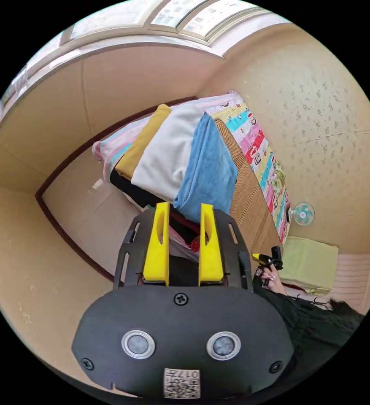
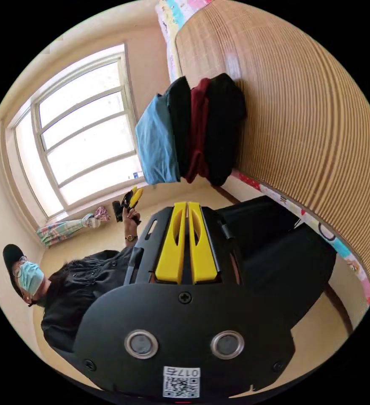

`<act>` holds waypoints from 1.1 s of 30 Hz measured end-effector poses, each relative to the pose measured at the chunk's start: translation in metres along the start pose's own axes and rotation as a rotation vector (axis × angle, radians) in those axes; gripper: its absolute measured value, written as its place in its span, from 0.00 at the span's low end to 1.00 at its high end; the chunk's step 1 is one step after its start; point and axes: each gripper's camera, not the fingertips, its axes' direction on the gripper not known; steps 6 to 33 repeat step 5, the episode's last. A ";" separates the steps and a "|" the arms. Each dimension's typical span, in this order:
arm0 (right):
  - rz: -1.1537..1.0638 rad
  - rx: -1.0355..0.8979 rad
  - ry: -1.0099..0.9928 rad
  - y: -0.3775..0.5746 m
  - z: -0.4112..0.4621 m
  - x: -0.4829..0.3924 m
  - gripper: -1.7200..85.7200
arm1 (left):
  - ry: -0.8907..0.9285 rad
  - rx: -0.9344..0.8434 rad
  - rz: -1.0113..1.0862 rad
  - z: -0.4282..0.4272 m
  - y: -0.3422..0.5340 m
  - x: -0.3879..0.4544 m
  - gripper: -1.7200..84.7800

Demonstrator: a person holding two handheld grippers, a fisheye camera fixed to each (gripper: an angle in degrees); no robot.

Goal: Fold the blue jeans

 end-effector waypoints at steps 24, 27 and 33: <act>0.224 0.302 0.238 0.048 -0.081 0.013 0.03 | -0.089 0.134 0.431 0.031 0.017 0.143 0.11; 0.224 0.302 0.238 0.048 -0.081 0.013 0.03 | -0.089 0.134 0.431 0.031 0.017 0.143 0.11; 0.224 0.302 0.238 0.048 -0.081 0.013 0.03 | -0.089 0.134 0.431 0.031 0.017 0.143 0.11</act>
